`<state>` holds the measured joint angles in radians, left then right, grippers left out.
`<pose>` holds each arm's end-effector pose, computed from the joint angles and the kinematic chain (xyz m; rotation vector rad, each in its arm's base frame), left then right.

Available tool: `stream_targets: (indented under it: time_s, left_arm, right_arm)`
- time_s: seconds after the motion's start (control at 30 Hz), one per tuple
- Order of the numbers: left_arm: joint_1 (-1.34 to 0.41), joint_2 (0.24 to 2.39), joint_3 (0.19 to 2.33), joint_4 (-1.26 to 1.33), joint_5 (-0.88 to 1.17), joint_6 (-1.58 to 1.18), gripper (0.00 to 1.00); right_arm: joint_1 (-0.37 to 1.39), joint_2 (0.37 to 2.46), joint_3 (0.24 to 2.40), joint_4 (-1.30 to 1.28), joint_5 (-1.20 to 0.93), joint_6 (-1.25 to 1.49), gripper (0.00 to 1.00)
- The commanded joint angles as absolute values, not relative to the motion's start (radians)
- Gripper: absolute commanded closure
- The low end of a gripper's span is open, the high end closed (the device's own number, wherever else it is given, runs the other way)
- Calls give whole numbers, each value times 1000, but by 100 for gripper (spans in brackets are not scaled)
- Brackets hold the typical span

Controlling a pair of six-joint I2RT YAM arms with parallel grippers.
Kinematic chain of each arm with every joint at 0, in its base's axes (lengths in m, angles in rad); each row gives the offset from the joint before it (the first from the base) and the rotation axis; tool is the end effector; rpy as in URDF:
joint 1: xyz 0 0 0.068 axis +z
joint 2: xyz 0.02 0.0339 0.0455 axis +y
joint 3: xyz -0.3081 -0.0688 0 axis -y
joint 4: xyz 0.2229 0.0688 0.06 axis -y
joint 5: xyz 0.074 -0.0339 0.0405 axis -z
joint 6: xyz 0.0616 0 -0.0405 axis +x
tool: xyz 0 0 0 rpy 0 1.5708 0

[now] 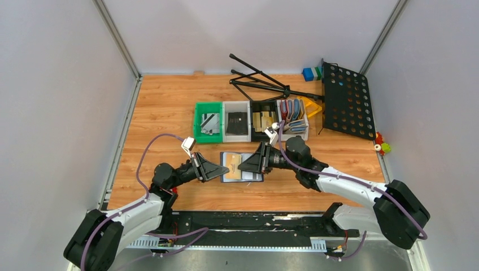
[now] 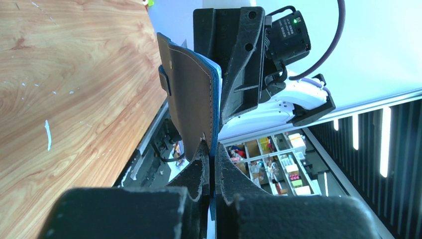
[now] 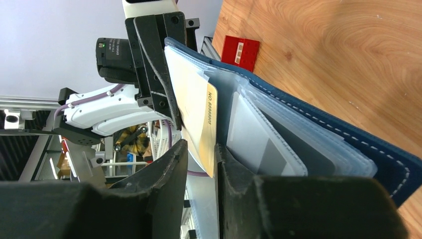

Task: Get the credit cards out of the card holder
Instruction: Remove the credit card from the card holder.

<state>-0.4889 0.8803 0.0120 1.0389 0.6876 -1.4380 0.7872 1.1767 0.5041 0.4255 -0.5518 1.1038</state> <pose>0.0994 -0.0972 0.2403 -0.1315 1.8061 -1.9650 0.1437 0.1900 0.2751 -0.1296 2.2023 1.7179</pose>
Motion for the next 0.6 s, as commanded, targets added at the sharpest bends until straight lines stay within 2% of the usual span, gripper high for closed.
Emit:
stream_targets:
  time_s: [0.0, 0.13, 0.27, 0.57]
  left_arm:
    - [-495, 879, -19, 1154, 689, -1461, 100]
    - [-495, 875, -11, 1157, 693, -1465, 100]
    - [-494, 875, -12, 1162, 693, -1469, 100]
    - [-495, 885, -12, 1175, 701, -1475, 100]
  right_arm:
    - [795, 1170, 515, 484, -561, 1126, 70]
    - [796, 1134, 530, 352, -504, 1069, 59]
    - [795, 1132, 557, 284, -491, 1038, 57]
    - [796, 1207, 507, 674, -625, 1198, 74]
